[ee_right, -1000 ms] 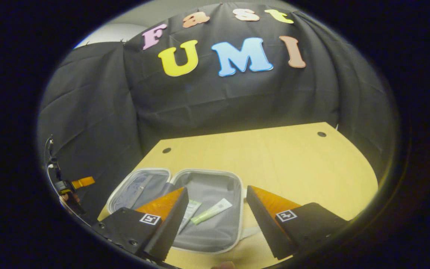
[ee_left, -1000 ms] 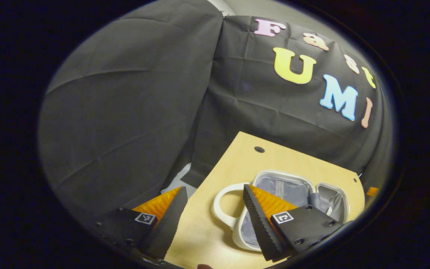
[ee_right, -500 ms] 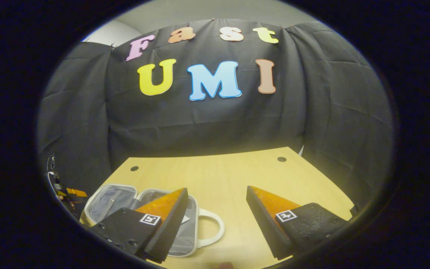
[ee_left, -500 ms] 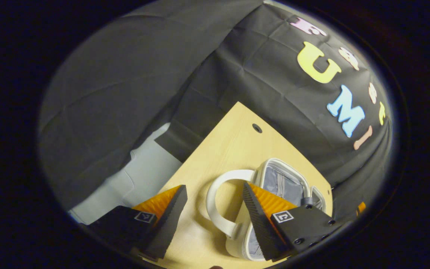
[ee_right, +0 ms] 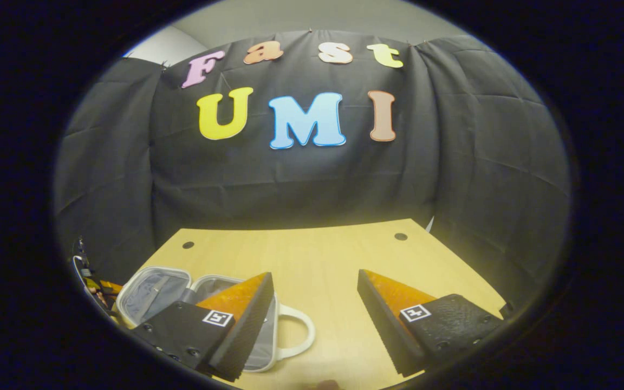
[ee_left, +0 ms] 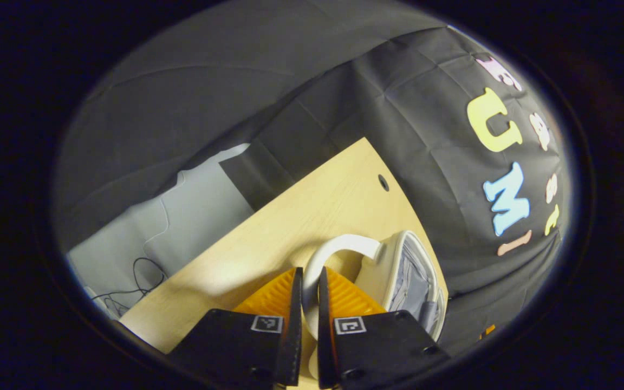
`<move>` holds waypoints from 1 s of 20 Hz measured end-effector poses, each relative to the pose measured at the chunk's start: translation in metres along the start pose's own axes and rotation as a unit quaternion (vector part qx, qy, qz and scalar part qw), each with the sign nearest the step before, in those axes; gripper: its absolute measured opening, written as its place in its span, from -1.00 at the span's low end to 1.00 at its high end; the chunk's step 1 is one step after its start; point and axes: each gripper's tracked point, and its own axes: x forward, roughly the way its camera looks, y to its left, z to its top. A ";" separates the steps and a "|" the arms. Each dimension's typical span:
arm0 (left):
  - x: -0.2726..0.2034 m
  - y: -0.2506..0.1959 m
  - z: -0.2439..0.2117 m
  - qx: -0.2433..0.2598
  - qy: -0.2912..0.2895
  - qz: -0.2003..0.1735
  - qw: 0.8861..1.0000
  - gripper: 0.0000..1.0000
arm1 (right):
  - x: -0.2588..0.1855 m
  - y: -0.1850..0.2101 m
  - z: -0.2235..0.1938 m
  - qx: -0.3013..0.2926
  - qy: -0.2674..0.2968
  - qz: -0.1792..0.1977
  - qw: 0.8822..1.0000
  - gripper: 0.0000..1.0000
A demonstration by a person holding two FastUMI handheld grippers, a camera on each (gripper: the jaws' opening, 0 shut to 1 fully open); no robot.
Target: First open the suitcase, pack the skin care products into it, and then close the suitcase.
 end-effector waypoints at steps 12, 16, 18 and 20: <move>-0.114 -0.178 0.031 0.089 -0.114 -0.067 0.987 -0.83 | -0.004 -0.046 0.027 -0.028 -0.047 0.035 0.998 0.91; -0.155 -0.280 0.002 0.159 -0.153 -0.093 0.971 -0.83 | -0.002 -0.073 0.033 -0.046 -0.070 0.043 0.996 0.91; -0.169 -0.329 -0.023 0.202 -0.175 -0.100 0.958 -0.84 | -0.004 -0.086 0.036 -0.051 -0.079 0.048 0.994 0.89; -0.184 -0.375 -0.063 0.234 -0.179 -0.109 0.949 -0.84 | -0.005 -0.101 0.040 -0.058 -0.092 0.053 0.993 0.89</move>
